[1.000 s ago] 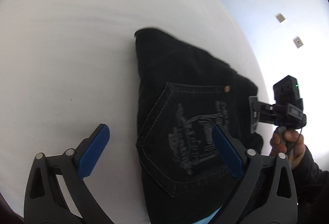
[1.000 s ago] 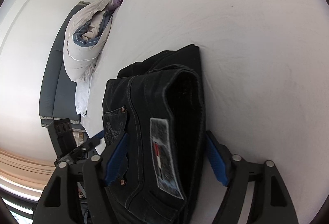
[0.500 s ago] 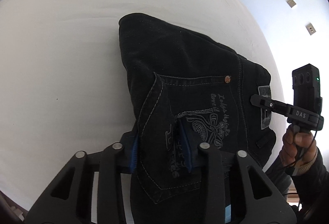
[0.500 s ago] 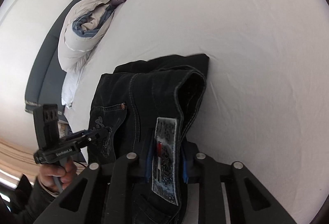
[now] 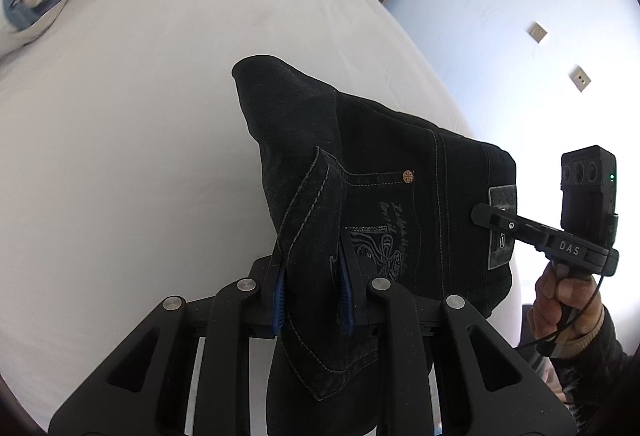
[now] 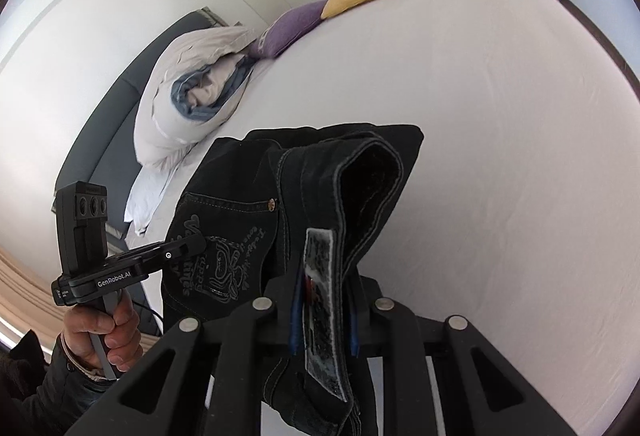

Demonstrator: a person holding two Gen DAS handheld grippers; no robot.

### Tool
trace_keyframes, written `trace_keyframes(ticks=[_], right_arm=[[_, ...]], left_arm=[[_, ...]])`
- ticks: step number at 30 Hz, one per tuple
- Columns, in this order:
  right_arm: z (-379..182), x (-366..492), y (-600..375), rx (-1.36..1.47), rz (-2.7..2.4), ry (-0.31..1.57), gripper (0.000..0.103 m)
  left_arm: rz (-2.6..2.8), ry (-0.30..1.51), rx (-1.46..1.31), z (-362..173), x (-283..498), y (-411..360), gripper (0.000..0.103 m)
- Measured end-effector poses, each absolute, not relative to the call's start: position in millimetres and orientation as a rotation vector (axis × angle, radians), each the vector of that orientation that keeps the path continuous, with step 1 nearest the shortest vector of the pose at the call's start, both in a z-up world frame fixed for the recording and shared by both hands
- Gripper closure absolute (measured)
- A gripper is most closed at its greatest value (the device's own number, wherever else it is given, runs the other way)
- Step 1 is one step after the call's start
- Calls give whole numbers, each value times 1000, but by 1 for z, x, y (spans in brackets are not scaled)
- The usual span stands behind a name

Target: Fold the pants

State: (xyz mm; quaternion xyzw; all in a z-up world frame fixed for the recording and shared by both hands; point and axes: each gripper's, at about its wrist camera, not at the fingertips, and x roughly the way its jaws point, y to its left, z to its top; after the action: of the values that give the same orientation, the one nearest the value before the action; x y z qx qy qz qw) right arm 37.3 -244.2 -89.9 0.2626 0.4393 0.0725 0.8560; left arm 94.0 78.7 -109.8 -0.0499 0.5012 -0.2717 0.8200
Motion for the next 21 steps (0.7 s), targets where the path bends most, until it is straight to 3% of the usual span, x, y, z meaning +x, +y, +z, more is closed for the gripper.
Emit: trace_keyframes(ticks=[14,19,21], right_arm=[[-167,101,-340,631,53,1027,81],[-176,94,-342,659,64,993,76],[-176,94,-343,665,74,989,68]], left_arm=[[-537,1130,-64,-185,171,7,82],[-516,1111,-48,-194,163,17,73],[-500,1107,-60,-197,157,19,60]])
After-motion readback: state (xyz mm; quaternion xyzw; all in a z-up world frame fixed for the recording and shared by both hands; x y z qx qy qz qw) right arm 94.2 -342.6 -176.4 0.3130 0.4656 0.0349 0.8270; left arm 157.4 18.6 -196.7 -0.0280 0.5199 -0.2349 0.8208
